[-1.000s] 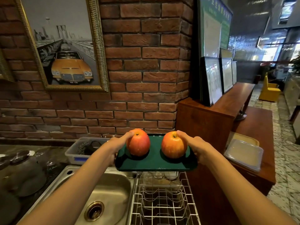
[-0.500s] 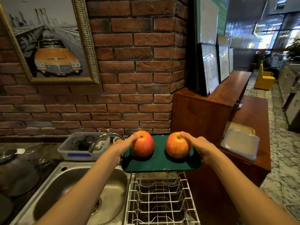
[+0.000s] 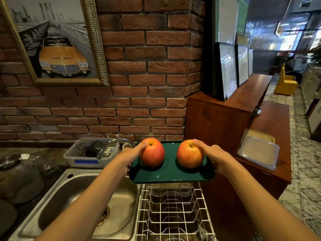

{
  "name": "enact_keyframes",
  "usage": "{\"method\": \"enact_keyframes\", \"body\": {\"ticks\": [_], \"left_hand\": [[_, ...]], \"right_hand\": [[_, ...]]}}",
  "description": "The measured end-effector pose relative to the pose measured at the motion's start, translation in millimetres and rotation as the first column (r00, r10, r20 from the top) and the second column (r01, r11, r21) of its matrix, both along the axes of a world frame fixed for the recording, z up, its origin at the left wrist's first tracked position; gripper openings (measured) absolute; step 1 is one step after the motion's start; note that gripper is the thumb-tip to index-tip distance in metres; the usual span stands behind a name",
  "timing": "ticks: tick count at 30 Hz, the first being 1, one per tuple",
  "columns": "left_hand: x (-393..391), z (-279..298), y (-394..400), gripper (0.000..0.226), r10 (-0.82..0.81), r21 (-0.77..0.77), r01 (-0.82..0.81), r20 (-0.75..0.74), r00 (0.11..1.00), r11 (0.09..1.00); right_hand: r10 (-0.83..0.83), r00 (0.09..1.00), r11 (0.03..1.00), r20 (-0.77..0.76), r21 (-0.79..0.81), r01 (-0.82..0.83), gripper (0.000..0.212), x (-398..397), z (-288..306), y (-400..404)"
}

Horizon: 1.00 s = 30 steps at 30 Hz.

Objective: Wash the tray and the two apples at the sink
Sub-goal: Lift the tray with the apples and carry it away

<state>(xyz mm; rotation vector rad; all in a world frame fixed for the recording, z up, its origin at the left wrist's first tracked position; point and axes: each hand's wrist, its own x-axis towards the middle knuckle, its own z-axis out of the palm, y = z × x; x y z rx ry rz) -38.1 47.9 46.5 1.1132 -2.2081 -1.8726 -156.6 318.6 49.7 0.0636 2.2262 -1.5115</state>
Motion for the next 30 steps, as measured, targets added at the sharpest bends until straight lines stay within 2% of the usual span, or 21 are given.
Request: {"method": "enact_keyframes", "body": {"ticks": [12,30], "left_hand": [[19.9,0.1,1.8,0.091,0.002,0.018,-0.002,0.011,1.000,1.000],[44.7,-8.6,11.2,0.099,-0.012,0.079,0.007,0.069,0.998,0.997]], "right_hand": [[-0.001,1.000,1.000,-0.007,0.001,0.001,0.100,17.6,-4.2,1.0],[0.017,0.998,1.000,0.054,0.011,-0.017,0.099,41.9,-14.9,12.0]]}}
